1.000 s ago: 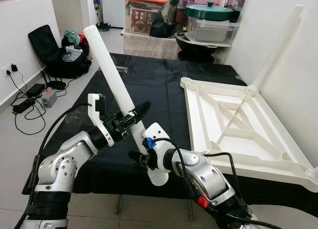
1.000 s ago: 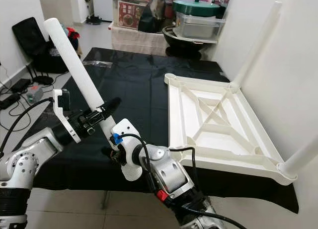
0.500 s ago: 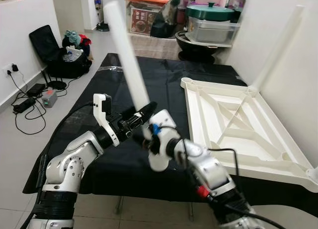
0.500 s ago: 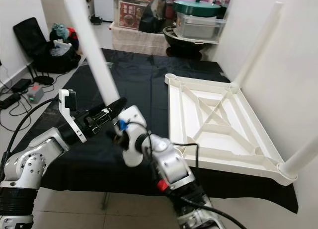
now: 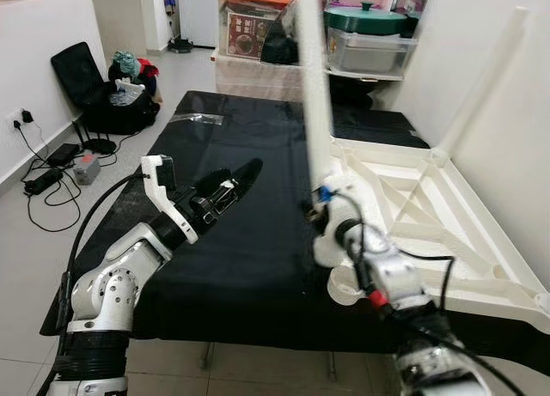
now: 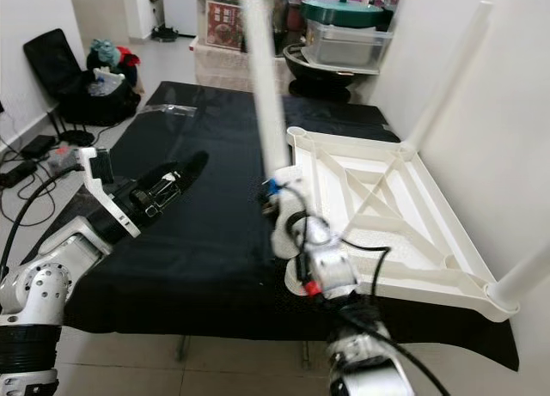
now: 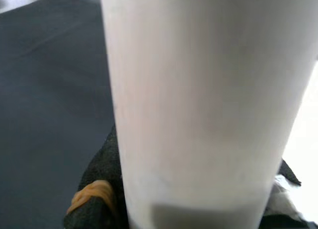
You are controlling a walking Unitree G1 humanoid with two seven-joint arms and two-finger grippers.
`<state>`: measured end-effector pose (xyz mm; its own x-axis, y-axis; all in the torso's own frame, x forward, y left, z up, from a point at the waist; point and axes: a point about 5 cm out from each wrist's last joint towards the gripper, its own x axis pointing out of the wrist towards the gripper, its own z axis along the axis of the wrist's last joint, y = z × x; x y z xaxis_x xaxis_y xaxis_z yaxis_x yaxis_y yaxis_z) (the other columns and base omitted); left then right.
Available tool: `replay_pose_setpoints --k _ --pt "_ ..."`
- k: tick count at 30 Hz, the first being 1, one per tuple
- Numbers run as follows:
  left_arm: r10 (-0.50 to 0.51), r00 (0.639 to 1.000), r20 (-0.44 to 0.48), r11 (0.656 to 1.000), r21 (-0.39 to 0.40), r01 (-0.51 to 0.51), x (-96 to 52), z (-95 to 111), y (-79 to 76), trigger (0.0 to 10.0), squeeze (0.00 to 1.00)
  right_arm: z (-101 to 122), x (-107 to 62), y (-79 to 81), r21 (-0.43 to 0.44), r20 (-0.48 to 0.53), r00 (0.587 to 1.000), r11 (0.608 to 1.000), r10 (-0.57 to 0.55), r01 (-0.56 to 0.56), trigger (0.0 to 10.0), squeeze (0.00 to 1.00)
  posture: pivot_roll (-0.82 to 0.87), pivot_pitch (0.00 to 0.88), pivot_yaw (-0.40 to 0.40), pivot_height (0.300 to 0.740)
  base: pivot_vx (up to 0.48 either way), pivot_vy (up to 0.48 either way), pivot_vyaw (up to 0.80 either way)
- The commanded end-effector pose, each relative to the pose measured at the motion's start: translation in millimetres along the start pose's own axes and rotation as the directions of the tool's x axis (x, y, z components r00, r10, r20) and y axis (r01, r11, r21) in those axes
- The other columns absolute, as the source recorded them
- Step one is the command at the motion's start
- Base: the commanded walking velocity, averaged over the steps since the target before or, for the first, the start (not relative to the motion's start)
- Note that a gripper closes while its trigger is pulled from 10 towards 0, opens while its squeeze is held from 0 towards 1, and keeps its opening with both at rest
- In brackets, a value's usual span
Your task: Building children table
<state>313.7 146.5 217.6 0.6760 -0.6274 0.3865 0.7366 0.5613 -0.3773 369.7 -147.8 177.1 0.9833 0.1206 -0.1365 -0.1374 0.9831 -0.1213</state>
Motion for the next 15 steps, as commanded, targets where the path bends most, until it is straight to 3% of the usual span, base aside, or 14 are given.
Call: replay_pose_setpoints --k 1,2,4,7,8,15 --pt "0.044 0.998 -0.036 0.999 0.011 -0.043 -5.6 -7.2 4.5 10.0 1.0 2.5 0.6 -22.0 0.04 0.023 0.994 0.993 -0.108 0.107 0.0 0.0 0.1 0.0 -0.103 0.74 0.0 0.0 0.0" --pt "0.108 0.992 -0.071 0.994 0.036 -0.105 -9.3 -14.4 11.9 10.0 0.62 4.7 -0.5 -34.8 0.067 0.04 0.985 0.984 -0.169 0.166 0.0 0.0 0.1 0.0 -0.104 0.74 0.0 0.0 0.0" --pt "0.206 0.972 -0.115 0.978 0.048 -0.201 -16.3 -26.3 23.2 10.0 0.56 5.9 -2.5 -47.7 0.113 0.057 0.972 0.969 -0.228 0.221 0.0 0.0 0.1 0.0 -0.104 0.74 0.0 0.0 0.0" --pt "0.231 0.965 -0.125 0.973 0.046 -0.227 -18.3 -29.6 26.0 10.0 0.56 5.8 -2.5 -50.1 0.125 0.061 0.969 0.965 -0.24 0.232 0.0 0.0 0.1 0.0 -0.104 0.74 0.0 0.0 0.0" --pt "0.255 0.957 -0.137 0.967 0.055 -0.25 -21.1 -32.4 28.3 10.0 0.0 4.3 -4.3 -50.7 0.14 0.068 0.968 0.963 -0.24 0.229 0.0 0.0 0.09 0.0 -0.103 0.74 0.0 0.0 0.0" --pt "0.355 0.918 -0.175 0.935 0.091 -0.344 -28.8 -42.0 38.9 10.0 0.0 -3.9 -16.2 -44.6 0.2 0.133 0.974 0.967 -0.183 0.154 0.0 0.0 0.08 0.0 -0.091 0.74 0.0 0.0 0.0"
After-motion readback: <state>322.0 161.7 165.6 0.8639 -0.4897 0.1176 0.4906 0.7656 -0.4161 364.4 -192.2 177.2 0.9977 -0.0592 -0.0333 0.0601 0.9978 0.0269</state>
